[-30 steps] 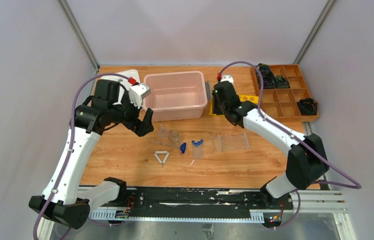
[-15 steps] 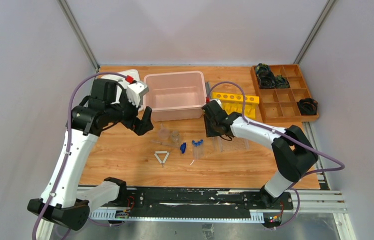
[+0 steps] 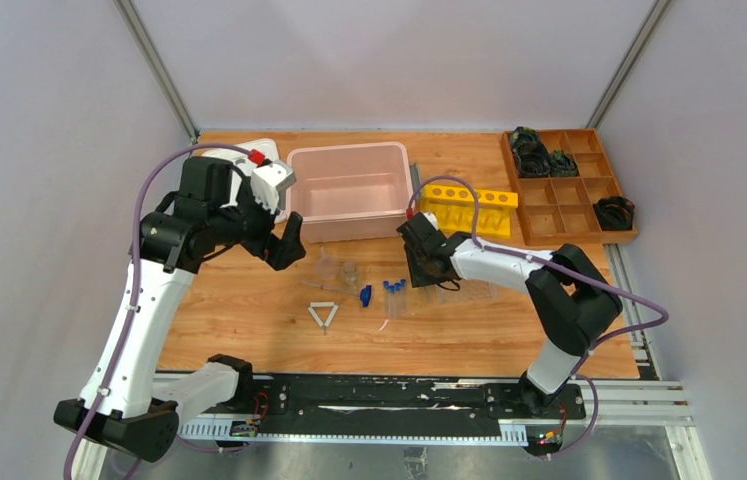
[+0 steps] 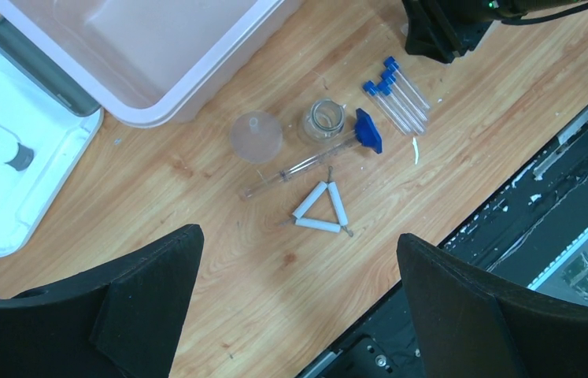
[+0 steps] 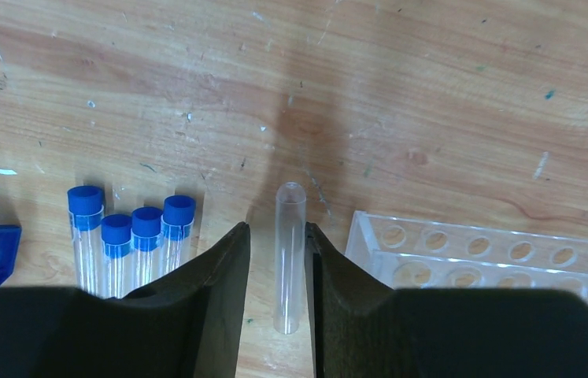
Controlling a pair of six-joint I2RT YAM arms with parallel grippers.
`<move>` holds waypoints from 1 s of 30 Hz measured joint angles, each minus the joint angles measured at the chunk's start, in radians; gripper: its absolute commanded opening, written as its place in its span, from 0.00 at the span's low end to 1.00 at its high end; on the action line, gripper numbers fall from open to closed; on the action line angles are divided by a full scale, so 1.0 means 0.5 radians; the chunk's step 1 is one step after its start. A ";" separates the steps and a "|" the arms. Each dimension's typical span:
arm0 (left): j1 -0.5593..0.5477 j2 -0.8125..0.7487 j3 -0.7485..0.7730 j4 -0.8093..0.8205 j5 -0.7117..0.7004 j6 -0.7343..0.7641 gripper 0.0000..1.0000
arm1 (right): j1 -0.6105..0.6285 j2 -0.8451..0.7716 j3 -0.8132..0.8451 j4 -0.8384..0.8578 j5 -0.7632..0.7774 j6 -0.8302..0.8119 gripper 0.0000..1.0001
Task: Organize the chemistry lab equipment
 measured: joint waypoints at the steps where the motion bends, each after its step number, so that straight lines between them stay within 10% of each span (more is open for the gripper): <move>1: 0.000 0.000 0.004 -0.001 -0.001 -0.001 1.00 | 0.010 0.013 -0.001 -0.001 0.001 0.001 0.34; 13: 0.000 -0.034 0.017 0.000 0.005 -0.006 1.00 | 0.047 0.066 0.046 -0.017 0.049 0.049 0.00; 30: 0.000 -0.048 0.164 0.001 0.305 -0.063 0.97 | 0.194 -0.760 0.340 -0.088 0.025 0.250 0.00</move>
